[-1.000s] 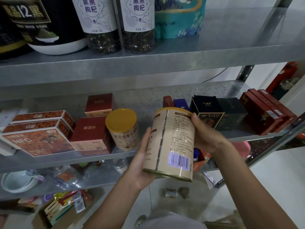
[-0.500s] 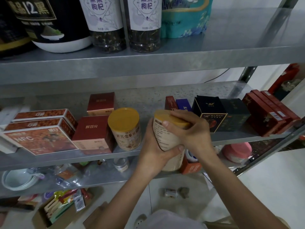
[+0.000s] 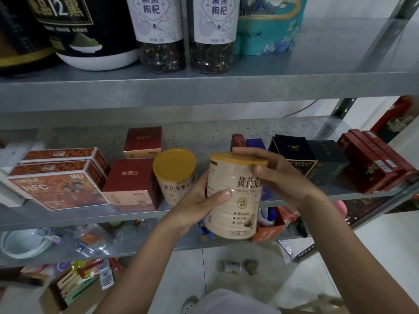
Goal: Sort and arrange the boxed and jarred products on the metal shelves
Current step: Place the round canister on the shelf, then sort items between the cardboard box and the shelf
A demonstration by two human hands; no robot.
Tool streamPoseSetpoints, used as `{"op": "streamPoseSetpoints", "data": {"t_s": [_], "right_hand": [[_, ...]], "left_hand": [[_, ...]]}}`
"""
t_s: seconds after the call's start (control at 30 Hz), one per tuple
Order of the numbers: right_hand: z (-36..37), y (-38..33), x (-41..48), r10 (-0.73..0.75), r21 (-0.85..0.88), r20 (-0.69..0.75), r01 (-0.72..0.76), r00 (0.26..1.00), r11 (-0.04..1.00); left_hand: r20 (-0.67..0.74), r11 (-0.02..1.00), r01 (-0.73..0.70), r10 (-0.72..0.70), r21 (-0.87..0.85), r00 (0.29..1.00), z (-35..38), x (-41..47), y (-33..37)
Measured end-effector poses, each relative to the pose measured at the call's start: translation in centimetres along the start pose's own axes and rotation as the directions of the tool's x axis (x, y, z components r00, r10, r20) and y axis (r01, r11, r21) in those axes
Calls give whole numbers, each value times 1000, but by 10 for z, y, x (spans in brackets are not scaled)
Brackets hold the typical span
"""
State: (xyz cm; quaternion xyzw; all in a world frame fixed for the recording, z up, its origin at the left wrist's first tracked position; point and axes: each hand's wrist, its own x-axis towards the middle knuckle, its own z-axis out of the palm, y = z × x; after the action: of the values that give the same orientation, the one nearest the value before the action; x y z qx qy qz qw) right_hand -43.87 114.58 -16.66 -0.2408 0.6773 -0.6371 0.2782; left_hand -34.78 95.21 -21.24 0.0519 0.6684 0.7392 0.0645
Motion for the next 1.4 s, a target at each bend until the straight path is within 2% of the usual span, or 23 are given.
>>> {"op": "streamPoseSetpoints", "data": {"t_s": [0.1,0.17,0.2,0.27,0.3,0.37,0.43,0.57,0.8,0.9,0.97,1.03,1.07,1.1,1.13,1.17,1.2,1.27,1.33,1.4], "right_hand": [[1,6,4,-67,80,-121,77,990,994],[4,8,9,-100,68,-174,113,980,991],[6,9,13,-117,36,-190,126,975,991],[14,12,21,-133,-67,-202,122,970,990],[17,14,26,-135,-132,-202,110,970,985],[23,22,36,-147,-243,-199,96,969,965],[26,34,46,-160,-310,-176,100,971,946],[32,57,62,-148,-339,-154,88,977,937],[31,71,69,-97,-470,-140,20,985,883],[32,68,67,-111,-558,-108,32,988,829],[32,68,61,-166,-654,-98,62,981,754],[33,70,51,-353,-740,-193,100,915,666],[32,72,45,-472,-777,-283,89,835,624],[32,74,39,-578,-810,-374,48,725,584],[30,78,34,-641,-831,-444,-20,626,556],[28,82,31,-657,-836,-493,-101,570,540],[26,87,28,-644,-835,-523,-182,559,520],[24,100,26,-587,-835,-542,-306,602,458],[25,107,25,-547,-833,-548,-355,633,424],[26,107,25,-561,-828,-558,-364,611,427]], "left_hand": [[-111,993,-55,67,108,992,-5,3,4],[-189,949,-98,160,301,969,-11,2,7],[-230,870,-107,243,480,942,-17,2,8],[-237,554,-55,442,831,865,-31,2,6],[-215,400,-2,497,917,841,-39,3,4],[-201,217,112,452,970,869,-54,7,-1],[-252,137,218,332,966,909,-62,10,-6],[-274,84,261,311,962,910,-65,14,-14],[-283,77,272,280,959,917,-66,16,-13],[-284,79,273,282,959,916,-65,16,-11],[-276,80,264,279,961,920,-65,15,-10],[-272,83,260,260,962,926,-66,14,-9],[-278,90,264,250,960,927,-66,14,-7],[-283,106,264,251,959,926,-67,16,-5],[-280,130,253,270,959,921,-67,18,-3],[-262,161,222,301,962,917,-65,20,0],[-222,186,167,332,968,917,-60,22,2],[-78,171,21,331,985,940,-46,29,2],[52,68,-71,247,995,968,-31,35,-4],[63,-85,-51,155,995,986,-23,38,-16]]}}
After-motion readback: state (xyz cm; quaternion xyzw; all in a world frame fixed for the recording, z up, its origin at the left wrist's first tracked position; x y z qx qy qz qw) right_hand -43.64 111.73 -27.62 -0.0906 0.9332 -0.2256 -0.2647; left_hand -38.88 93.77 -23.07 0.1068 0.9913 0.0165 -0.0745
